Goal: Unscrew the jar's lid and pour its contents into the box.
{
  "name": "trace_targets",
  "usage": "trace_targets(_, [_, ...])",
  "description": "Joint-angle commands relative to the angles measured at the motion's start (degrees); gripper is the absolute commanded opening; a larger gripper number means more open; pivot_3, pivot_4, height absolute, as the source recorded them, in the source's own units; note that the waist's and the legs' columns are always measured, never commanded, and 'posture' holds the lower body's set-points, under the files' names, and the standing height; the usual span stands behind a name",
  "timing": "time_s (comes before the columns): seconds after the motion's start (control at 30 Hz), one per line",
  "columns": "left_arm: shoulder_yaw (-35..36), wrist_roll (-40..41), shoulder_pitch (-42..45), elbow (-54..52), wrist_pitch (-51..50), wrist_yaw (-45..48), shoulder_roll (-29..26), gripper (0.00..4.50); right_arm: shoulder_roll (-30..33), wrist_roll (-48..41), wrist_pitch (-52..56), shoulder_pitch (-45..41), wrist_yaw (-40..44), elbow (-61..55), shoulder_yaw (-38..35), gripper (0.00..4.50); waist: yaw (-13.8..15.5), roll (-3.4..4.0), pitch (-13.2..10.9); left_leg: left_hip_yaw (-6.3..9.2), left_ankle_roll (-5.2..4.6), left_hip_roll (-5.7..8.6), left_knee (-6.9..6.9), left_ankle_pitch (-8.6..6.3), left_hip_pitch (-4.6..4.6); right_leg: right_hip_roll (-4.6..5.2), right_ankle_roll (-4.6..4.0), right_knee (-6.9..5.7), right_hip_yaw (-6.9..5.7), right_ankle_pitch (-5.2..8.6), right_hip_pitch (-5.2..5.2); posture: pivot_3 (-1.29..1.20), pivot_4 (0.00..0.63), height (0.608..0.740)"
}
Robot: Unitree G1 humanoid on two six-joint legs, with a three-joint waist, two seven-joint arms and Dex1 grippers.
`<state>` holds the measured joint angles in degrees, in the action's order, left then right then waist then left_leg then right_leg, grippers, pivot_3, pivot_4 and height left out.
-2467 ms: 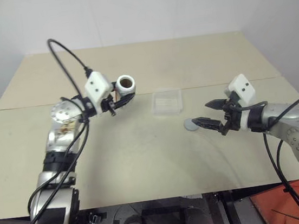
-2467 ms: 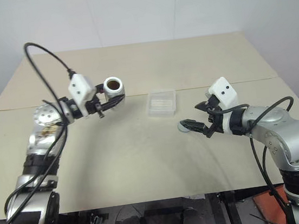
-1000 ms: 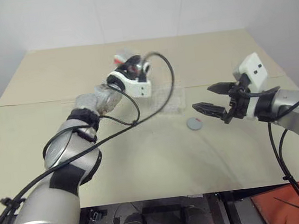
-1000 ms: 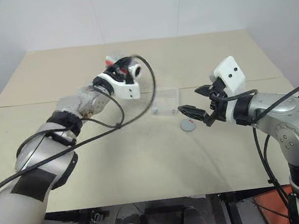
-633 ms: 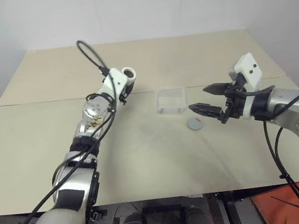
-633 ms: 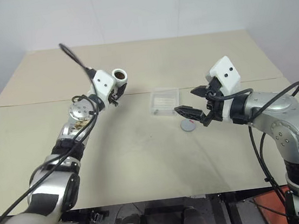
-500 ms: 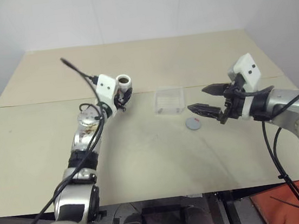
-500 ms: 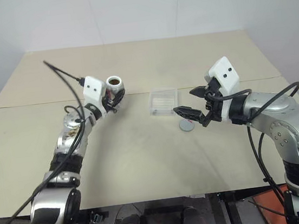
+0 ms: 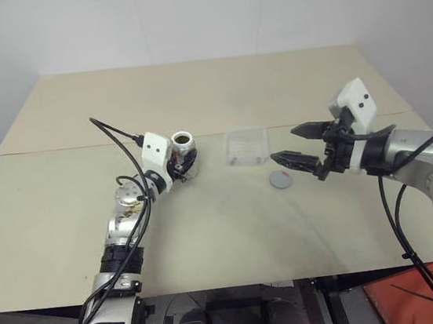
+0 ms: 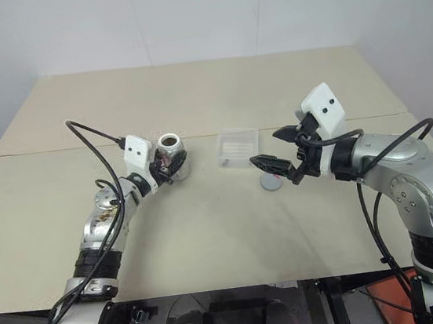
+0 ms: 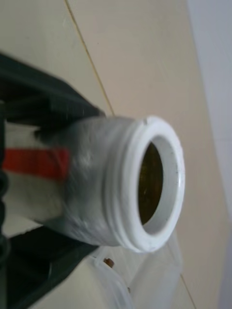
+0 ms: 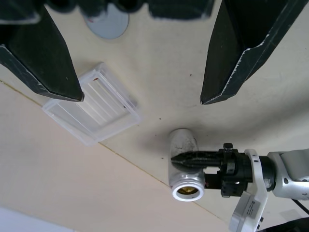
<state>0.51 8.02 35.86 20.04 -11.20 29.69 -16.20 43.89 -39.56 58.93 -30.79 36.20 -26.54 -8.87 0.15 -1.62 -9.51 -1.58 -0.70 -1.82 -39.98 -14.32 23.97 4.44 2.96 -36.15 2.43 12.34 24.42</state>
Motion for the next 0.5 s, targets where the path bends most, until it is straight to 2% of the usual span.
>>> trace_targets(0.03, [0.32,-0.26,-0.1,-0.92,0.88,-0.26,-0.53,3.91,0.15,-0.73,-0.9,-0.97,-0.03,-1.67,-0.5,4.5,-0.01,0.0,0.0,0.0,-0.01,0.0,0.02,-0.01,-0.06,0.0,0.0,0.03,0.0,0.0,-0.05,0.0,0.15,0.74])
trace_targets(0.07, [0.52,-0.17,-0.4,-1.53,0.51,-0.16,-0.9,4.28,0.16,-0.75,-0.83,-1.03,-0.07,-1.68,-0.48,4.5,-0.02,0.0,0.0,0.0,-0.01,0.0,0.04,-0.01,-0.1,0.0,0.0,0.03,0.0,0.0,-0.1,0.0,0.15,0.74])
trace_targets(0.1, [0.66,-0.14,-0.69,-2.13,0.16,-0.08,-1.25,4.48,0.17,-0.76,-0.79,-1.06,-0.09,-1.68,-0.45,4.5,-0.03,0.0,0.0,0.0,-0.01,0.0,0.05,-0.01,-0.12,0.0,0.0,0.03,0.0,0.0,-0.11,0.0,0.15,0.74])
trace_targets(0.3, [0.52,0.55,-4.65,-9.22,-3.52,2.34,-5.38,4.48,0.45,-0.7,-0.86,-0.78,0.03,-1.77,-0.41,4.5,-0.33,0.0,0.0,0.0,-0.01,-0.02,0.1,-0.01,-0.15,0.0,0.0,0.0,0.02,0.0,-0.1,0.0,0.15,0.74])
trace_targets(0.43, [1.64,2.68,-9.63,-18.05,-8.53,4.44,-9.11,4.48,0.76,-0.51,-0.58,-0.5,-0.09,-1.97,-0.31,4.5,-0.47,0.01,0.0,0.0,-0.02,-0.03,0.12,-0.01,-0.16,0.0,0.0,0.0,0.02,0.0,-0.11,0.0,0.15,0.74])
trace_targets(0.5, [2.43,5.11,-13.26,-24.17,-11.76,8.08,-12.69,4.48,1.01,-0.67,-0.47,-0.07,0.03,-2.3,-0.56,4.5,-0.6,0.01,0.0,0.0,-0.01,-0.04,0.12,-0.01,-0.16,0.0,0.0,0.02,0.02,0.0,-0.1,0.0,0.15,0.74])
